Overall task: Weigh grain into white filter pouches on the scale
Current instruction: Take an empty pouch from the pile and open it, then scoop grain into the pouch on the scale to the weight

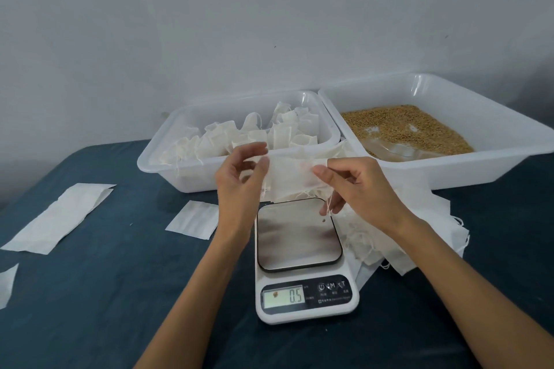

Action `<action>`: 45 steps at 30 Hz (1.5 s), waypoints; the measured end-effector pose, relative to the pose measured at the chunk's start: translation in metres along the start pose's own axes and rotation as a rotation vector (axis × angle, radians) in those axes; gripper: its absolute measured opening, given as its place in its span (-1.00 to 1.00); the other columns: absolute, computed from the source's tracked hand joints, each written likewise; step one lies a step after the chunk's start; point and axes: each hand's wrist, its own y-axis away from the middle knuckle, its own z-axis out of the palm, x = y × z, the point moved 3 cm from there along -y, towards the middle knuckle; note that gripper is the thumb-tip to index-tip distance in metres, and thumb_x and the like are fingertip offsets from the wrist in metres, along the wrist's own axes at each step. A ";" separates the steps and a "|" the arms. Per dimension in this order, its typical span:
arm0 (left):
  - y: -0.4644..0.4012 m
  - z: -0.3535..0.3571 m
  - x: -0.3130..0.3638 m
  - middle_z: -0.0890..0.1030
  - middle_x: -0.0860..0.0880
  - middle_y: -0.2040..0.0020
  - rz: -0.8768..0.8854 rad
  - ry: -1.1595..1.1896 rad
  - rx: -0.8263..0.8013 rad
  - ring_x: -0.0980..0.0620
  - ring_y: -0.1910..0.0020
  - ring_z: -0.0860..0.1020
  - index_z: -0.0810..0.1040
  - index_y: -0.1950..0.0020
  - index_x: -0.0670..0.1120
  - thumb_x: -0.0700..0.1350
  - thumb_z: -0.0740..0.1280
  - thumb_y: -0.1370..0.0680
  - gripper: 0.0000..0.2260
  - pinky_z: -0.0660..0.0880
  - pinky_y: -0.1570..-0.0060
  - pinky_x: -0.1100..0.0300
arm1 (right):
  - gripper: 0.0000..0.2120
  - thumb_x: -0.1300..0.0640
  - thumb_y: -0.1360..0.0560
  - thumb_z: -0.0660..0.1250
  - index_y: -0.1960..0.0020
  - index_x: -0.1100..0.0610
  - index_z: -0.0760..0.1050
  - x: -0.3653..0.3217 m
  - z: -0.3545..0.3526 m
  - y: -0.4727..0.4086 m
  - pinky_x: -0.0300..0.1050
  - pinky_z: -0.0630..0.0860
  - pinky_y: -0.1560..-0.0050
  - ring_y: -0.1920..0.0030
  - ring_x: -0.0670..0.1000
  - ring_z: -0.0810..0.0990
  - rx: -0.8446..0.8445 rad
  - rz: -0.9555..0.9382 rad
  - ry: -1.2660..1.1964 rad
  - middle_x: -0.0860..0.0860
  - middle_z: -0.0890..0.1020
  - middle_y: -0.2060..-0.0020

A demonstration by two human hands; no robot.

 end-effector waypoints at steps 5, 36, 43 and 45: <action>0.019 0.018 0.009 0.51 0.15 -0.44 0.242 -0.334 -0.355 0.15 -0.48 0.41 0.46 -0.49 0.09 -0.13 0.43 -0.43 -0.39 0.33 -0.42 0.29 | -0.61 -0.18 -0.57 0.35 0.14 0.15 0.62 -0.010 -0.007 -0.006 -0.14 0.57 0.48 0.40 0.16 0.71 -0.081 0.030 0.051 0.14 0.53 0.44; 0.023 0.033 -0.009 0.74 0.03 -0.02 -0.123 0.075 -0.362 0.06 -0.05 0.71 0.65 -0.02 0.14 -0.03 0.59 -0.44 -0.79 0.60 -0.03 0.21 | -0.82 0.21 -0.57 0.36 -0.15 0.16 0.63 0.052 -0.200 -0.062 -0.20 0.46 0.11 -0.01 0.03 0.58 -0.333 0.730 1.344 0.04 0.64 -0.06; 0.022 0.033 -0.009 0.73 -0.05 0.03 -0.127 0.120 -0.331 0.03 0.02 0.71 0.64 -0.07 -0.05 -0.26 0.55 -0.51 -0.79 0.59 0.03 0.28 | -0.78 0.04 -0.54 0.44 -0.06 0.18 0.57 0.064 -0.219 -0.087 -0.02 0.49 0.11 0.13 0.07 0.58 -0.110 0.581 1.293 0.11 0.63 0.07; 0.022 0.032 -0.009 0.73 -0.07 0.04 -0.130 0.130 -0.324 0.03 0.03 0.71 0.63 -0.09 -0.08 -0.27 0.55 -0.51 -0.79 0.59 0.04 0.29 | -0.78 0.05 -0.58 0.38 -0.12 0.17 0.55 0.064 -0.225 -0.095 -0.02 0.49 0.12 0.11 0.09 0.58 -0.046 0.555 1.284 0.11 0.62 0.04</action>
